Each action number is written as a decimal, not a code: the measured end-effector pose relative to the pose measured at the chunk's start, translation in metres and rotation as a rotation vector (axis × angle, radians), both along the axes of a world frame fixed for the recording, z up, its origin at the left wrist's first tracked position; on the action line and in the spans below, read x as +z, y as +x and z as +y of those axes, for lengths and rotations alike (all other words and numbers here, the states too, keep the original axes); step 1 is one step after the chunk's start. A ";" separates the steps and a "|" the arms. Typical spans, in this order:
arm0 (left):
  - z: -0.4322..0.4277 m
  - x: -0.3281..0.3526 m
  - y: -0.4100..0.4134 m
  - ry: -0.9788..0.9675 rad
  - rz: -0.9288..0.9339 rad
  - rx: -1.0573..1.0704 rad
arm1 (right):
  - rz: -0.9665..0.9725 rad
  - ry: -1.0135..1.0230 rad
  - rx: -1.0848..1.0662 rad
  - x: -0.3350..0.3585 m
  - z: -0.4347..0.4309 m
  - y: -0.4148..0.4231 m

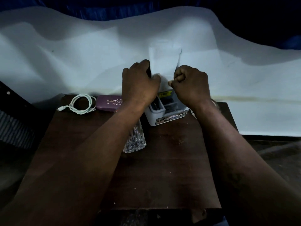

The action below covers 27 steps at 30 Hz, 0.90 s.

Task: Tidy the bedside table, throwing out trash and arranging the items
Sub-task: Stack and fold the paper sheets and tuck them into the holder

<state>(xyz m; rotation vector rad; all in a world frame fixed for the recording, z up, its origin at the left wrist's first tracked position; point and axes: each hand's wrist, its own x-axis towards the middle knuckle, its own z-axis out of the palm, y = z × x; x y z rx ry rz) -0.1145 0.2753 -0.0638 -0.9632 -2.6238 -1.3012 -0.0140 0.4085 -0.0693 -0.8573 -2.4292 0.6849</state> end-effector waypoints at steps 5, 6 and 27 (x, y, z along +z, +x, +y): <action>0.000 -0.004 -0.005 -0.036 -0.048 -0.109 | 0.064 -0.056 -0.024 0.003 0.000 0.000; 0.001 -0.006 -0.005 -0.052 -0.032 -0.127 | 0.060 -0.067 -0.026 0.003 0.001 0.000; 0.002 -0.019 -0.015 -0.203 0.085 -0.184 | 0.009 -0.056 0.035 -0.002 0.001 0.004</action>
